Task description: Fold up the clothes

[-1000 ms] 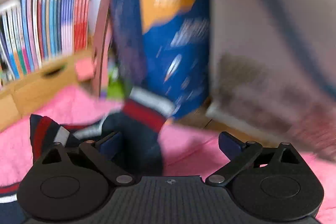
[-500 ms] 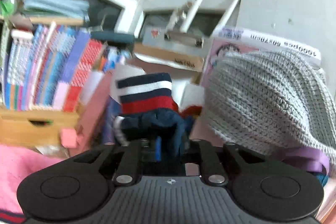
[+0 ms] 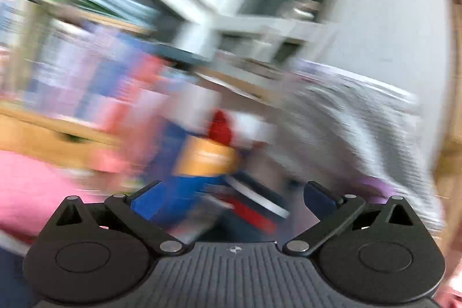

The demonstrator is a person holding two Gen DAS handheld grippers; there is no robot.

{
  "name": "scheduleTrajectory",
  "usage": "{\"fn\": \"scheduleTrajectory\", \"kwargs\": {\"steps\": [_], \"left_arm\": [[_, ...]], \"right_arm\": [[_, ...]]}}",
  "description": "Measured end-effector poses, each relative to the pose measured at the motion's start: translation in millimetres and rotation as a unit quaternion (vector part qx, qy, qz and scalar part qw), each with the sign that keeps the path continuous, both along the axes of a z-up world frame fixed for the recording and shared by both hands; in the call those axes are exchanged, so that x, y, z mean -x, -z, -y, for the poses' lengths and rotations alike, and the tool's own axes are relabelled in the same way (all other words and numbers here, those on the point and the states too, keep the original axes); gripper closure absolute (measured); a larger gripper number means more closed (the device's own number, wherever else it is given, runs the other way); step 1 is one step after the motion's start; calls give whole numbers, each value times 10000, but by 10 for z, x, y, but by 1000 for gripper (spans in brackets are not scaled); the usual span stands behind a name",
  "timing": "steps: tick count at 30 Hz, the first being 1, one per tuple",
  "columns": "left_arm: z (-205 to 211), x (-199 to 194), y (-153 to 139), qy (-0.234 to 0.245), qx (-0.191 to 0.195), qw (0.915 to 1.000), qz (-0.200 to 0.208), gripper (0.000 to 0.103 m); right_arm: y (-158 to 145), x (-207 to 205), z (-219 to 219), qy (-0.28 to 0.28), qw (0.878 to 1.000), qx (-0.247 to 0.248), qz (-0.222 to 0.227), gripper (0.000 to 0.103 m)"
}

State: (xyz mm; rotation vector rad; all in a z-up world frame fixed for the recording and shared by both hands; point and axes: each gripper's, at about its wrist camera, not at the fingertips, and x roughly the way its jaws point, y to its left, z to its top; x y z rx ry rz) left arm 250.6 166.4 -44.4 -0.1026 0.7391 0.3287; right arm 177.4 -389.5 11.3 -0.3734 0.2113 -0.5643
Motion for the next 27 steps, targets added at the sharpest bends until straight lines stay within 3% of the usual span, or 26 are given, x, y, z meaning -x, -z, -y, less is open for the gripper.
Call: {"fn": "scheduleTrajectory", "kwargs": {"steps": [3,7,8,10,13,15,17,19,21,25,27], "left_arm": [[7,1,2,-6,1,10000,-1,0],[5,2,4,2,4,10000,-3,0],[1,3,4,14,5,10000,-3,0],[-2,2,4,29,6,10000,-4,0],[3,-5,5,30,11,10000,-6,0],[3,-8,6,29,19,10000,-6,0],[2,-10,7,29,30,10000,-6,0],[-1,-12,8,32,43,10000,-4,0],[-2,-13,8,33,46,10000,-6,0],[1,-15,7,32,49,10000,-11,0],[5,-25,-9,-21,51,10000,-24,0]], "right_arm": [[97,-66,-154,95,9996,156,-236,0],[47,-129,-55,-198,9941,-908,-564,2],[37,-31,-119,-1125,9799,-1524,-618,1],[72,58,-367,-2511,9313,-2460,-959,1],[238,62,-911,-3686,8735,-2786,-1533,1],[394,68,-1270,-4161,8469,-2644,-1992,1],[558,42,-1502,-4291,8459,-2106,-2367,0],[710,56,-1592,-4047,8635,-1575,-2564,0],[716,-79,-1350,-3718,8718,-1865,-2589,0],[734,-302,-654,-2230,9258,-2023,-2284,0],[742,-395,-304,-1179,9410,-2392,-2086,0]]}}
